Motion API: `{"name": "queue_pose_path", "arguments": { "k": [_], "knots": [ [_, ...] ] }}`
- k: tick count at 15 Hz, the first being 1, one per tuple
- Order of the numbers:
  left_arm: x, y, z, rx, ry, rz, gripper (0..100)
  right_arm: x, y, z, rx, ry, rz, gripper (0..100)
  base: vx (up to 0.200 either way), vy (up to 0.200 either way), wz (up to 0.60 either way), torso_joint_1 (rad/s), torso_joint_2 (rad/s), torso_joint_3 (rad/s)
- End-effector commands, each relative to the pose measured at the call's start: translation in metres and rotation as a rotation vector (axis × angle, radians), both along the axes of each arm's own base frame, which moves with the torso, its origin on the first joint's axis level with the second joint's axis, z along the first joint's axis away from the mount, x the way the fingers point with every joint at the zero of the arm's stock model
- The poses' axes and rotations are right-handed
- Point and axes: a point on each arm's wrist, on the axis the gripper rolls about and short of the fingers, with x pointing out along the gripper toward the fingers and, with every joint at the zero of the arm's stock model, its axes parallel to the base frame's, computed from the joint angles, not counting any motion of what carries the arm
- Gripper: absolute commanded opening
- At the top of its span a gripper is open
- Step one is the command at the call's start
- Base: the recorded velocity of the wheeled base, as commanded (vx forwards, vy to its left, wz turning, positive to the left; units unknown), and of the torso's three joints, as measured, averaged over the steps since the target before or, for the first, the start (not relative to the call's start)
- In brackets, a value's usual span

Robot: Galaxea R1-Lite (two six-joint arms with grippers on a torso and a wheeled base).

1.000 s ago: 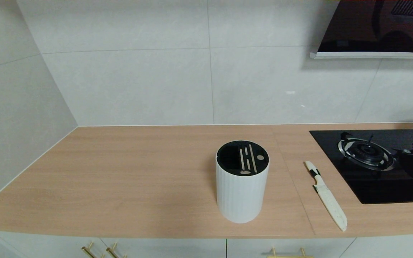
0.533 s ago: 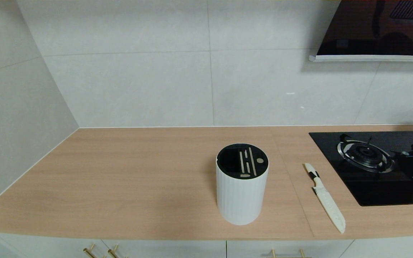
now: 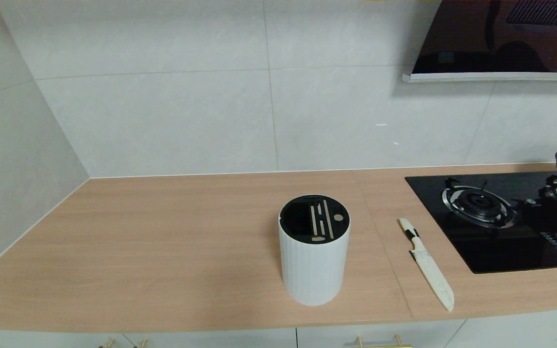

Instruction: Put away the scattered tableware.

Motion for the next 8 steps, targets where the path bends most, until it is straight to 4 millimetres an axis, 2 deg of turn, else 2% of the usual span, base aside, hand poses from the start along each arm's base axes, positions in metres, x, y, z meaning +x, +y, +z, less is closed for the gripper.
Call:
{"name": "queue_pose_path", "arguments": {
  "k": [1, 8],
  "knots": [
    [0.0001, 0.0000, -0.0001, 0.000, 0.001, 0.000, 100, 0.0001, 0.0000, 0.0000, -0.002, 0.001, 0.001, 100, 0.000, 0.000, 0.00, 0.000, 0.00, 0.000],
    [0.0001, 0.0000, -0.0001, 0.001, 0.001, 0.000, 100, 0.0001, 0.0001, 0.0000, -0.014, 0.001, 0.005, 100, 0.000, 0.000, 0.00, 0.000, 0.00, 0.000]
  ]
}}
